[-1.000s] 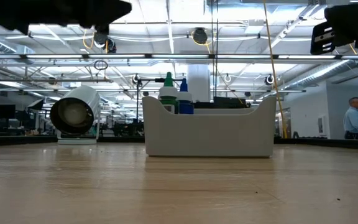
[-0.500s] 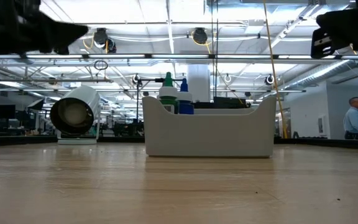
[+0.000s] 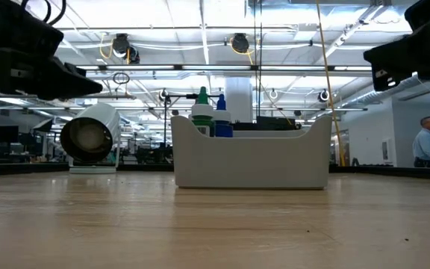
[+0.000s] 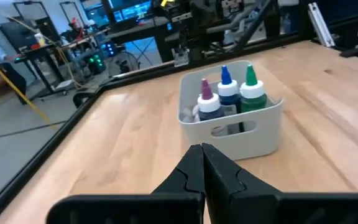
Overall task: Pick & Place food coloring
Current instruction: Return to Home Position
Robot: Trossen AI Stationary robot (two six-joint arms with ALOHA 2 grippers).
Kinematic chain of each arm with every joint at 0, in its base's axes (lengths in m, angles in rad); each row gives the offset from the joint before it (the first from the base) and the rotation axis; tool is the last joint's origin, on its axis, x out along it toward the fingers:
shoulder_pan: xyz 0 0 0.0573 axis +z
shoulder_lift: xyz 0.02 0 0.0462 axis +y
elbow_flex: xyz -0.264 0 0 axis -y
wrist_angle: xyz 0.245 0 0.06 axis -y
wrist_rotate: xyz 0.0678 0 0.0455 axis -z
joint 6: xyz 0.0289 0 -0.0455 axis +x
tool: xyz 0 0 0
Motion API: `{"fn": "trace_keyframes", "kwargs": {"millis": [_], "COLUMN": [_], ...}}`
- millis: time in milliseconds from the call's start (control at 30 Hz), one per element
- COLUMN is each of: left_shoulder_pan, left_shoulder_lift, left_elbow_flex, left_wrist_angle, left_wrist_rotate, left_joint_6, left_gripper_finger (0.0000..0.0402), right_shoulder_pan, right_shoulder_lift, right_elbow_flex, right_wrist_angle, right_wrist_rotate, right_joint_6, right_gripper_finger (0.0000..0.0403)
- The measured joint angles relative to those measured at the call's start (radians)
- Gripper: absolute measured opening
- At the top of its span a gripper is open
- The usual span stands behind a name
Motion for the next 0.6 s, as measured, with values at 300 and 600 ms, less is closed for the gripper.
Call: {"fn": "trace_keyframes", "kwargs": {"millis": [300, 600], "left_shoulder_pan": [0.066, 0.074], "left_shoulder_lift": [0.000, 0.002], "left_elbow_flex": [0.000, 0.000], "left_wrist_angle": [0.034, 0.030], "left_wrist_rotate": [0.072, 0.095], "left_joint_6": [-0.001, -0.039], "left_gripper_finger": [0.0000, 0.0015], "right_shoulder_pan": [0.000, 0.002], "right_shoulder_lift": [0.000, 0.000], "right_elbow_flex": [0.000, 0.000], "right_wrist_angle": [0.005, 0.015], "right_wrist_rotate": [0.026, 0.021], "right_joint_6": [-0.005, 0.011], "right_gripper_finger": [0.0000, 0.0000]}}
